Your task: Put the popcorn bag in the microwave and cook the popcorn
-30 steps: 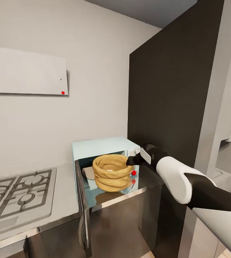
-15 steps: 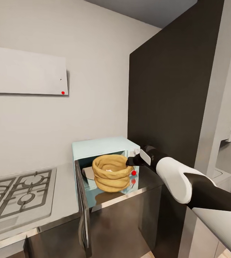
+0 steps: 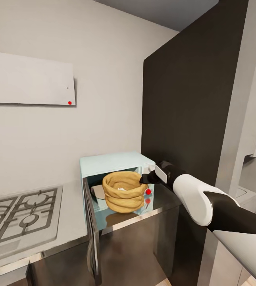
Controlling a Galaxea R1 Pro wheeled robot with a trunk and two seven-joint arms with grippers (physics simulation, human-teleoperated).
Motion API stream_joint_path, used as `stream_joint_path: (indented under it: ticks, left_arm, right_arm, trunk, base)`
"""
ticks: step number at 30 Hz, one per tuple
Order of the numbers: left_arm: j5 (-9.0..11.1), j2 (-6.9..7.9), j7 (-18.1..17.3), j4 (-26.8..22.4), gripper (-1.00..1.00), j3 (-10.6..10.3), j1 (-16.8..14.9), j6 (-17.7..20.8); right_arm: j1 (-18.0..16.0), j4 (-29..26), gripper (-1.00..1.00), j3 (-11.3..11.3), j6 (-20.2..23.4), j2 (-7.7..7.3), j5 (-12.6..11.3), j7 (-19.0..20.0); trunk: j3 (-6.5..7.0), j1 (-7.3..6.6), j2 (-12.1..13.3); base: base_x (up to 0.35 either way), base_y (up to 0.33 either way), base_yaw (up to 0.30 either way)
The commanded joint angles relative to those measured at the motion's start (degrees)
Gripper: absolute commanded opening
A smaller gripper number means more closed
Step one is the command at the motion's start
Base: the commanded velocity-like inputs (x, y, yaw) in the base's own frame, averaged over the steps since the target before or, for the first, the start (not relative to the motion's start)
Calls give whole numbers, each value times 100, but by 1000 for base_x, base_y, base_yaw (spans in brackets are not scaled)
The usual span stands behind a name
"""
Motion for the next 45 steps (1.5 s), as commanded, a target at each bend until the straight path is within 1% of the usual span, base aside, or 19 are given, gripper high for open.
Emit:
stream_joint_path:
  ticks: [1,14,28,33,45]
  left_arm:
    - [23,-3,-1,-2,100,7,-2,-13]
    - [26,-5,-1,-2,100,9,-2,-13]
    - [26,-1,-1,-2,100,7,-2,-13]
    - [26,-6,-1,-2,100,13,-2,-13]
    - [26,-18,-1,-2,100,16,-2,-13]
  right_arm:
    - [-2,-13,-100,-33,33,3,60,27]
    - [-2,5,-100,-31,29,3,21,-19]
    - [-2,5,-100,-28,28,12,26,-22]
    - [-2,5,-100,-30,28,13,26,-19]
    - [-2,13,-100,-31,35,13,18,-13]
  trunk:
    - [-8,1,-5]
    - [-8,1,-5]
    - [-8,1,-5]
    - [-8,1,-5]
    - [-8,1,-5]
  base:
    - [0,0,0]
    - [2,0,0]
    - [259,0,0]
    - [65,7,0]
    - [1,158,0]
